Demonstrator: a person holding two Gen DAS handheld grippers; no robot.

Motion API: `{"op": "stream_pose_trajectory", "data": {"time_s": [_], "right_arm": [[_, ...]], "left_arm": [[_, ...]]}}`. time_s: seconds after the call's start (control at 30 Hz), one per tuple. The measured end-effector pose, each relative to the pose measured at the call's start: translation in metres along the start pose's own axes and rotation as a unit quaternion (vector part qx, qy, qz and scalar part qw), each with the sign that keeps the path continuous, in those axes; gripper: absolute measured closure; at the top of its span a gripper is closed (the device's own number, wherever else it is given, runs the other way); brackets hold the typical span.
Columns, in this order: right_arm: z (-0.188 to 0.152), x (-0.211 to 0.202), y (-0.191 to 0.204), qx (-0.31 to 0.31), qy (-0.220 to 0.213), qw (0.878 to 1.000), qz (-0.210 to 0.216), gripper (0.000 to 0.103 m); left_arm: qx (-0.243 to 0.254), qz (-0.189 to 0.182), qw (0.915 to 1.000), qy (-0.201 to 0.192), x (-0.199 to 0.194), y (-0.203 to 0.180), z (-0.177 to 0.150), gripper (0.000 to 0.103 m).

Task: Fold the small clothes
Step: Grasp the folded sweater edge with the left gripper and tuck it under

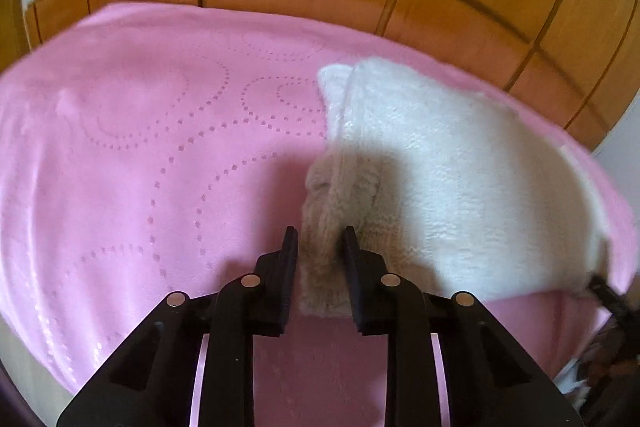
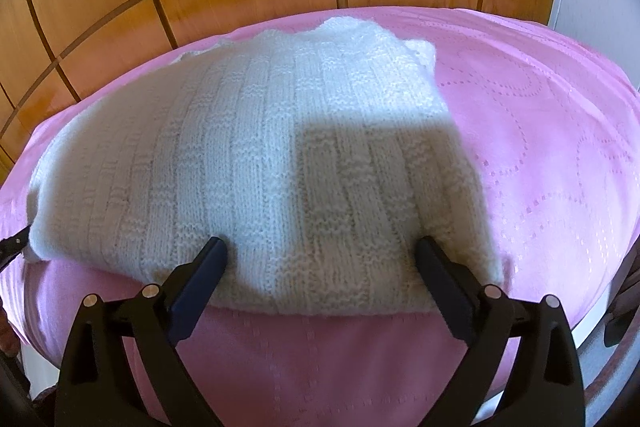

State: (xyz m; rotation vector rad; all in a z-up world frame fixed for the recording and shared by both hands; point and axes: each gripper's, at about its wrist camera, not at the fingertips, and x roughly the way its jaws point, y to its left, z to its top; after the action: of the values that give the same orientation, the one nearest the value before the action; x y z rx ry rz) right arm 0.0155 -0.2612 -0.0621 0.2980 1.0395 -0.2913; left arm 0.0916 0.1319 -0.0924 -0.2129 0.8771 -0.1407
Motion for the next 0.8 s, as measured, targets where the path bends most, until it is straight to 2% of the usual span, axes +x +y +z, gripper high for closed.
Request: {"op": "stream_pose_trajectory", "data": {"time_s": [0.07,0.13,0.2,0.27,0.33,0.4,0.43,0.47,0.5,0.6,0.7,0.8], "right_arm": [[0.000,0.000,0.000,0.000,-0.001,1.000,0.001,0.007],[-0.001,0.000,-0.001,0.000,-0.002,1.000,0.001,0.006],[-0.001,0.001,0.000,0.001,-0.002,1.000,0.001,0.006],[-0.001,0.000,0.000,0.002,-0.003,1.000,0.001,0.006],[-0.002,0.000,0.001,0.003,-0.004,1.000,0.001,0.006],[-0.001,0.000,0.001,0.003,-0.004,1.000,0.001,0.006],[-0.001,0.000,0.001,0.003,-0.005,1.000,0.001,0.006],[-0.002,0.000,0.001,0.003,-0.005,1.000,0.002,0.006],[-0.002,0.000,0.001,0.002,-0.006,1.000,0.003,0.006],[-0.003,0.001,0.001,0.002,-0.008,1.000,0.005,0.005],[-0.004,0.000,0.002,-0.003,-0.008,1.000,0.004,0.004],[-0.002,-0.003,0.001,-0.004,0.001,1.000,0.011,0.004]], "left_arm": [[-0.019,-0.020,0.9996,-0.008,-0.005,0.009,0.007,0.080],[-0.028,-0.040,0.9987,-0.015,-0.007,0.014,0.019,0.069],[-0.040,-0.048,0.9978,-0.019,-0.005,0.015,0.034,0.069],[-0.045,-0.061,0.9970,-0.011,0.007,0.013,0.054,0.069],[-0.047,-0.080,0.9956,0.015,0.024,0.011,0.071,0.069],[-0.055,-0.072,0.9954,0.031,0.041,0.007,0.080,0.069],[-0.055,-0.078,0.9945,0.042,0.050,0.007,0.084,0.080],[-0.057,-0.085,0.9936,0.049,0.055,0.005,0.086,0.086],[-0.056,-0.063,0.9953,0.047,0.058,0.003,0.085,0.088],[-0.045,-0.032,0.9975,0.045,0.065,0.000,0.074,0.089],[-0.009,0.008,0.9998,0.018,0.058,-0.016,0.069,0.089],[0.015,0.046,0.9988,-0.007,0.040,-0.024,0.064,0.081]]}}
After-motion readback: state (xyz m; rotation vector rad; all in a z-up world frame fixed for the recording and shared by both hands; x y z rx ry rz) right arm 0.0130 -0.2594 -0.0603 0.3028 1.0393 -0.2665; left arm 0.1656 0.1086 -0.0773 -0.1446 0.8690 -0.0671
